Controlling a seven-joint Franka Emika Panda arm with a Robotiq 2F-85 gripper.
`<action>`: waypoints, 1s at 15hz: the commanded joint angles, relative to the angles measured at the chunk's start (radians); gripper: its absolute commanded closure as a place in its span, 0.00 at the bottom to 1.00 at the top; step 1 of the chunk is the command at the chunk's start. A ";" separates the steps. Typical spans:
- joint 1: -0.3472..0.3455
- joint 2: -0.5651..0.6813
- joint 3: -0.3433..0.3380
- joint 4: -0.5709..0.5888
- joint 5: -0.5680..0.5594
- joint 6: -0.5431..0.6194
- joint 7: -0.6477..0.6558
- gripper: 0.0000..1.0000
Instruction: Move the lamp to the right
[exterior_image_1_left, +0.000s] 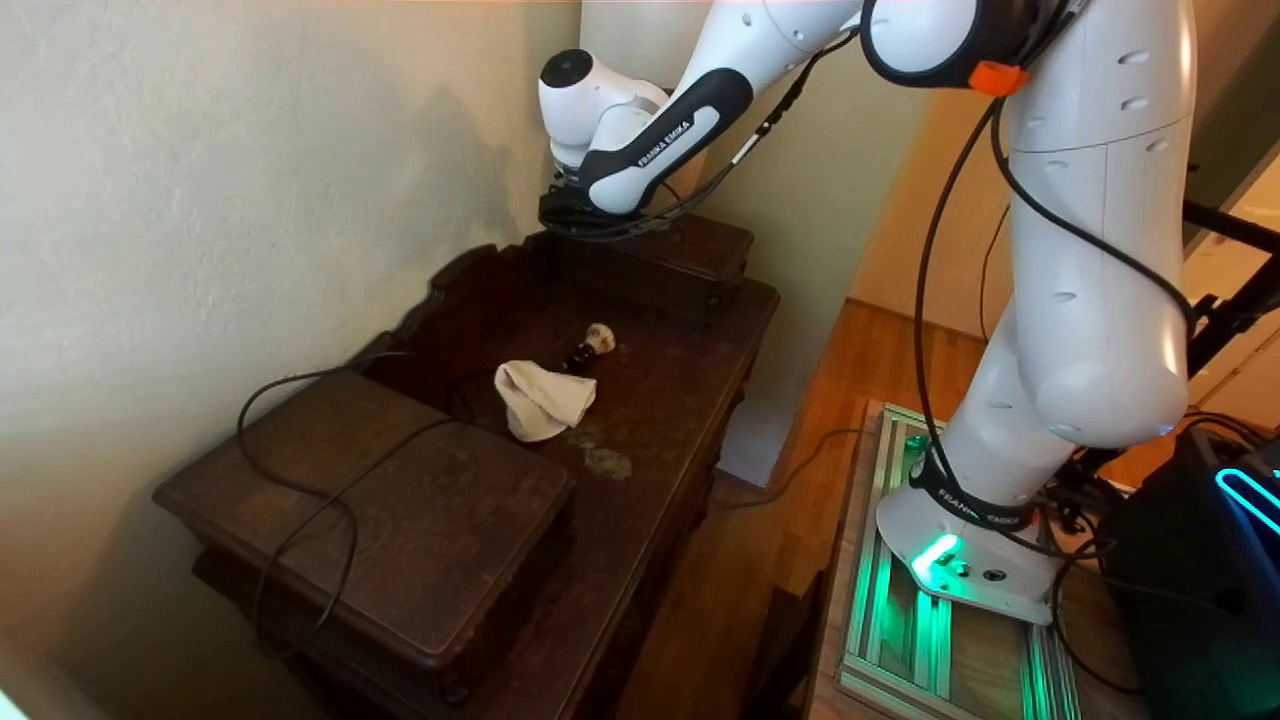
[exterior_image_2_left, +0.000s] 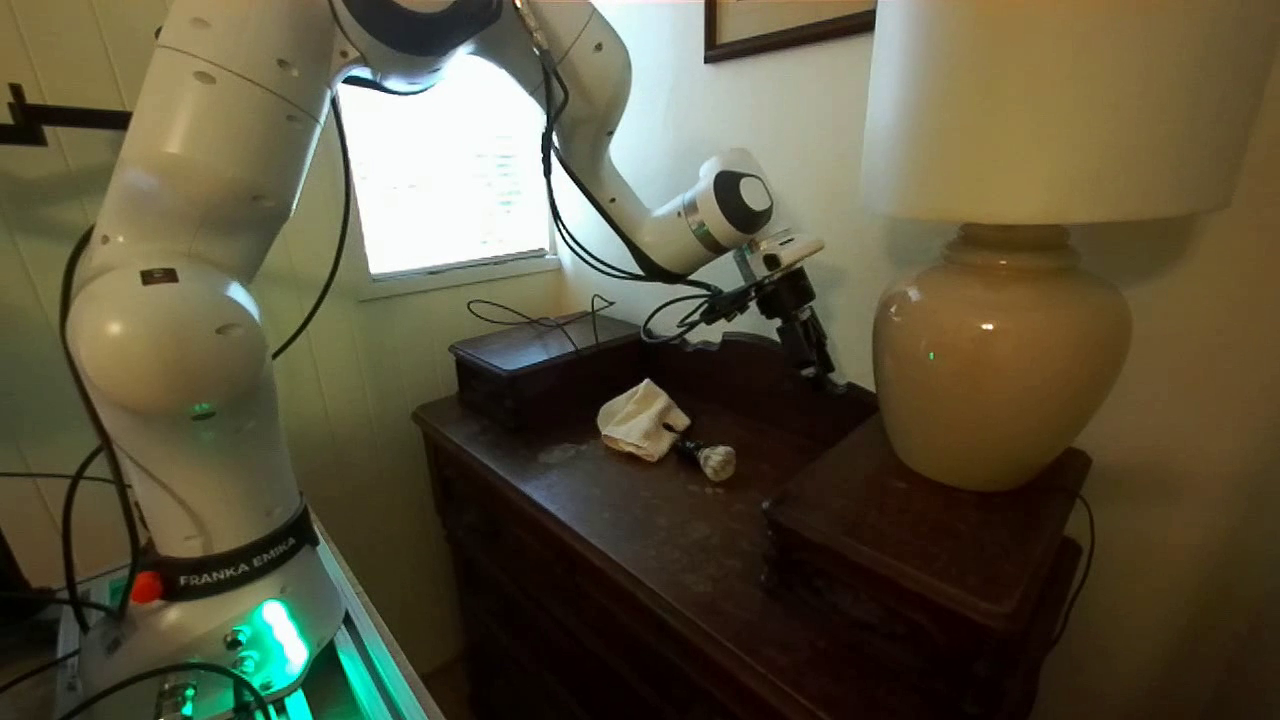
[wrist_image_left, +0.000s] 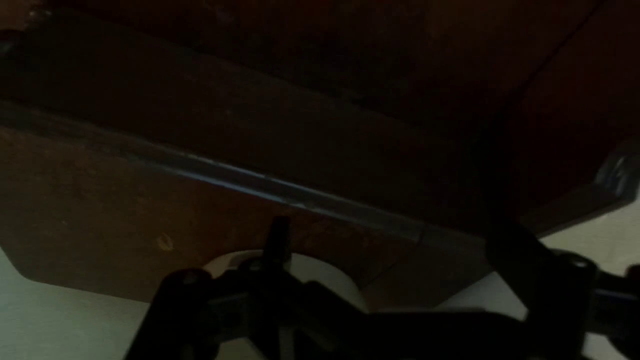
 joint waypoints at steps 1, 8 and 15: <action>-0.012 -0.067 0.050 -0.067 0.027 0.007 -0.201 0.00; -0.016 -0.188 0.149 -0.134 0.187 0.062 -0.602 0.00; -0.022 -0.293 0.271 -0.183 0.615 -0.042 -1.060 0.00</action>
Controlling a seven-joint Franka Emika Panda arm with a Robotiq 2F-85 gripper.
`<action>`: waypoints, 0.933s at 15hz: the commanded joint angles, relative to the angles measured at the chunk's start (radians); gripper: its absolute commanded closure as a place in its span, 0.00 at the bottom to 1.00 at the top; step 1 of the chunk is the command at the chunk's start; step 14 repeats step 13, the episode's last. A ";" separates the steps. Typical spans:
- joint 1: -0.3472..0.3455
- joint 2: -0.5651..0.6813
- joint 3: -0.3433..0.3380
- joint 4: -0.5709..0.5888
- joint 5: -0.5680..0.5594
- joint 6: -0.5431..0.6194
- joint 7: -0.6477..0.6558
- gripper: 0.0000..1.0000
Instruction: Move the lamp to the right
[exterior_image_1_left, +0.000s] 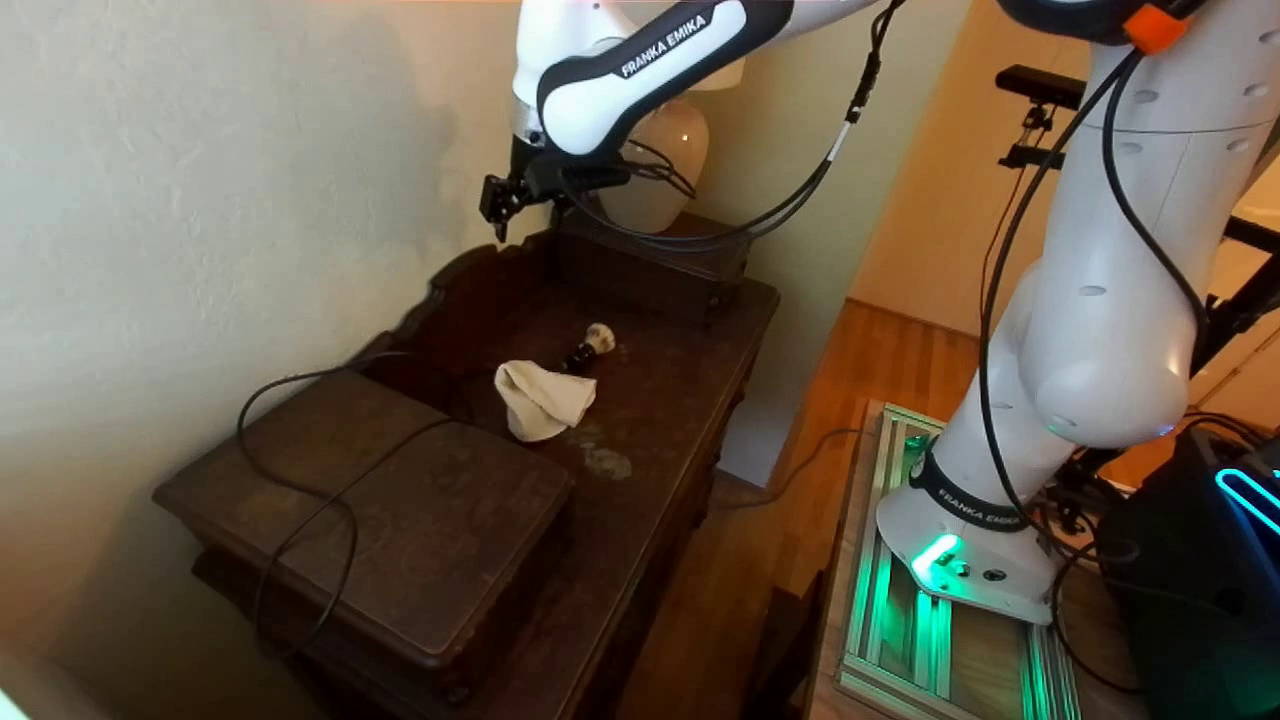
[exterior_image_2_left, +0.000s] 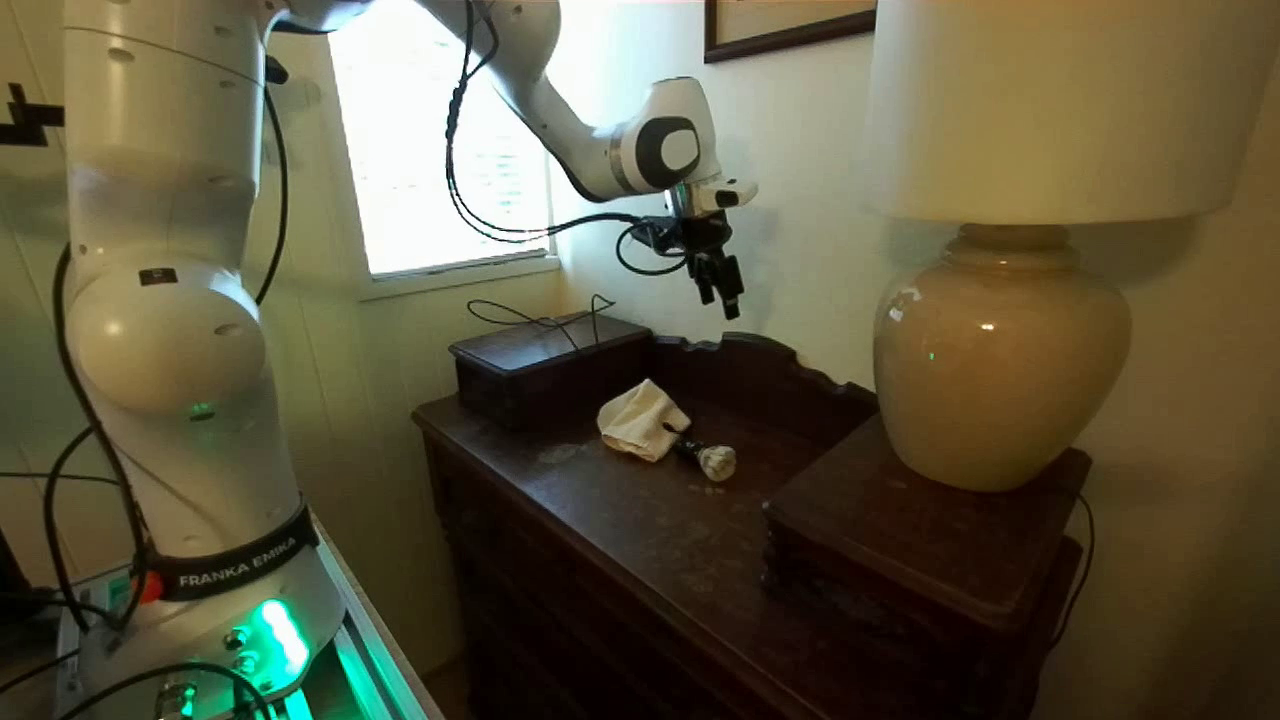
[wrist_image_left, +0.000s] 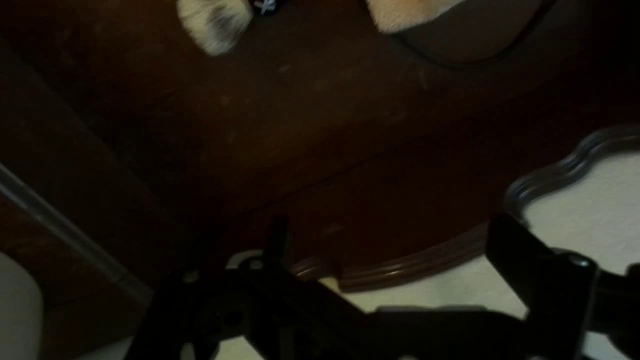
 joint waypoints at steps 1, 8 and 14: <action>-0.025 -0.077 0.056 -0.056 0.221 -0.094 -0.236 0.00; -0.076 -0.135 0.035 -0.072 0.484 -0.497 -0.518 0.00; -0.075 -0.108 0.016 -0.045 0.442 -0.557 -0.488 0.00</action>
